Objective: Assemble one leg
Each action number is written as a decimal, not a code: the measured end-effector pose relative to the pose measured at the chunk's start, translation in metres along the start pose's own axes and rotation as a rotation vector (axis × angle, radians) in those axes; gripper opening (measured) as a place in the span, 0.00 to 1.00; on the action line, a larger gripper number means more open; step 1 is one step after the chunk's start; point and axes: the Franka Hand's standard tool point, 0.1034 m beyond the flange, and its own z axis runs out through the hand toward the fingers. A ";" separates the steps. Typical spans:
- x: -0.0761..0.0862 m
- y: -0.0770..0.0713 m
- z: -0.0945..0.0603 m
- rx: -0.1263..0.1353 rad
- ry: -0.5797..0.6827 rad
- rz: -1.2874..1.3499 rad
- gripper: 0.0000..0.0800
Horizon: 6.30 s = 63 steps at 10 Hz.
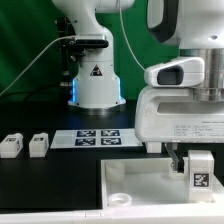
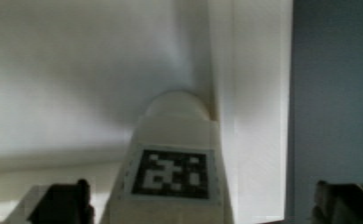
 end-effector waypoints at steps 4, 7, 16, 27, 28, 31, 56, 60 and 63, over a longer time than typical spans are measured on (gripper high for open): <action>0.000 0.002 0.001 0.009 -0.008 0.332 0.37; 0.004 0.003 0.000 0.025 -0.026 0.697 0.37; 0.003 0.003 0.005 0.109 -0.029 1.466 0.65; 0.008 0.010 0.004 0.050 0.042 0.138 0.81; 0.011 0.007 0.000 0.028 0.056 -0.010 0.81; 0.012 0.006 0.000 0.015 0.065 -0.103 0.69; 0.004 0.011 0.002 0.067 0.011 0.832 0.81; 0.004 0.011 0.003 0.018 0.034 0.241 0.81; 0.004 0.013 0.006 0.010 0.041 0.135 0.65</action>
Offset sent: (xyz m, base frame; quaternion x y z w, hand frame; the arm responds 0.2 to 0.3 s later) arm 0.0000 0.0000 0.0000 0.0000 0.0000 0.2667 0.9638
